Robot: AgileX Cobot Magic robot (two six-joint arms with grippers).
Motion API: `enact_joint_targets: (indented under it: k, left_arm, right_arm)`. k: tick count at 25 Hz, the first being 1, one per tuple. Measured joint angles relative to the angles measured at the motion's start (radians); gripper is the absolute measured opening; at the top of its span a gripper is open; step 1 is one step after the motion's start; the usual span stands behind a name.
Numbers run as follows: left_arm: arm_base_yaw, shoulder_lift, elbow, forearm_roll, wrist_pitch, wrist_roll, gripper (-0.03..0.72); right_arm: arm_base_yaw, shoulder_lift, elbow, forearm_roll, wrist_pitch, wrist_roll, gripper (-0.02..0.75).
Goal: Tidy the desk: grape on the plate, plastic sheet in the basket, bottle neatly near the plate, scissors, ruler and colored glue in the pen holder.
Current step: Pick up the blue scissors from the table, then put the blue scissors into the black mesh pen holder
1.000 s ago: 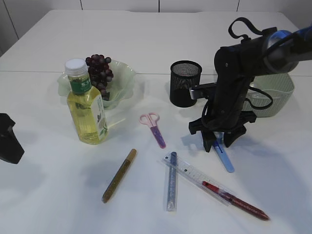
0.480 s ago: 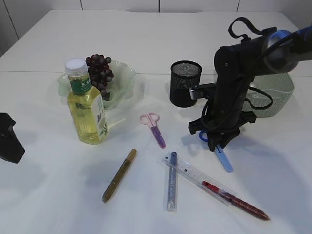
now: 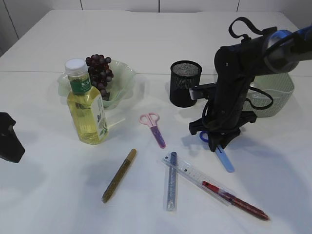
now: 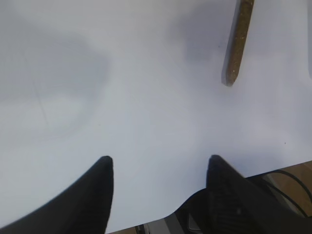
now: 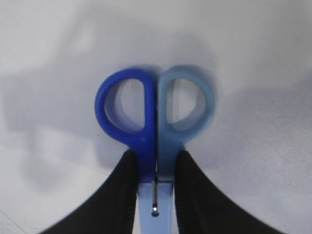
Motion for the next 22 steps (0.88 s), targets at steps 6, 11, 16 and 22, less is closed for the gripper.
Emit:
enact_joint_targets:
  k: [6,11,16,22]
  left_arm:
    - [0.000,0.000,0.000,0.000,0.000,0.000,0.442]
    - [0.000,0.002,0.000,0.000,0.000,0.000,0.442]
    - [0.000,0.002,0.000,0.000,0.000,0.000,0.442]
    - [0.000,0.002,0.000,0.000,0.000,0.000,0.442]
  right_arm:
    - [0.000,-0.040,0.000,0.021,0.004,-0.006,0.191]
    - [0.000,-0.080,0.000,0.073,0.012,-0.042,0.191]
    - [0.000,-0.122,-0.057,0.102,0.035,-0.081,0.190]
    - [0.000,-0.146,-0.236,0.176,0.052,-0.172,0.188]
